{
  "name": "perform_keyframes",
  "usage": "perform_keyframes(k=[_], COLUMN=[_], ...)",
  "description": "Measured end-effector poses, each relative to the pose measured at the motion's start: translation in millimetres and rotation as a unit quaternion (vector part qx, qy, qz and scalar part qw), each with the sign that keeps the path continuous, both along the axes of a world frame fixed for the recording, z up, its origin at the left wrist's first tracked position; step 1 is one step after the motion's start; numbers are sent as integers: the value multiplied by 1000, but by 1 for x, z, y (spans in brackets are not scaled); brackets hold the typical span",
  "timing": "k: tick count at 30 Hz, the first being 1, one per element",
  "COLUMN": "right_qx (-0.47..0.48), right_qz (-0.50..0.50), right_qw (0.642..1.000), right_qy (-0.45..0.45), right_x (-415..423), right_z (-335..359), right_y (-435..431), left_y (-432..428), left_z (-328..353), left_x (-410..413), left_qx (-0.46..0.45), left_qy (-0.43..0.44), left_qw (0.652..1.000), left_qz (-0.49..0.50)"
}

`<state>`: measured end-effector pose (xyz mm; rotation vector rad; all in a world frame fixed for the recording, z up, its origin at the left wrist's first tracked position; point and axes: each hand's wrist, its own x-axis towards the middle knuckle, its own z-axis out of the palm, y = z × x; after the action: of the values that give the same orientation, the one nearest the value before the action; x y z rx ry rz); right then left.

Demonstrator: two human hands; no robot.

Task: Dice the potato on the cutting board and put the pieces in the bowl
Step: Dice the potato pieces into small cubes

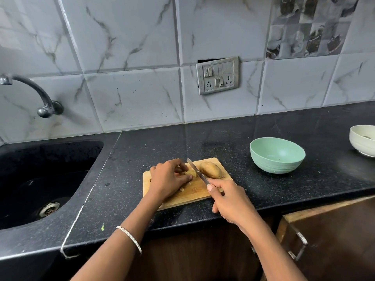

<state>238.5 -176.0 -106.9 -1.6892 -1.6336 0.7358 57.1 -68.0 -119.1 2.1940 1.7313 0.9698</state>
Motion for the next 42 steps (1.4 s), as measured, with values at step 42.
perform_keyframes(k=[42], right_qx=[12], right_qz=[-10], right_qw=[999], right_qy=[-49], right_x=[-4], right_z=[-2], right_y=[-1], left_y=[0], left_z=[5], left_x=[-5], left_qx=[-13], left_qy=[-2], left_qw=[999], left_qz=[-50])
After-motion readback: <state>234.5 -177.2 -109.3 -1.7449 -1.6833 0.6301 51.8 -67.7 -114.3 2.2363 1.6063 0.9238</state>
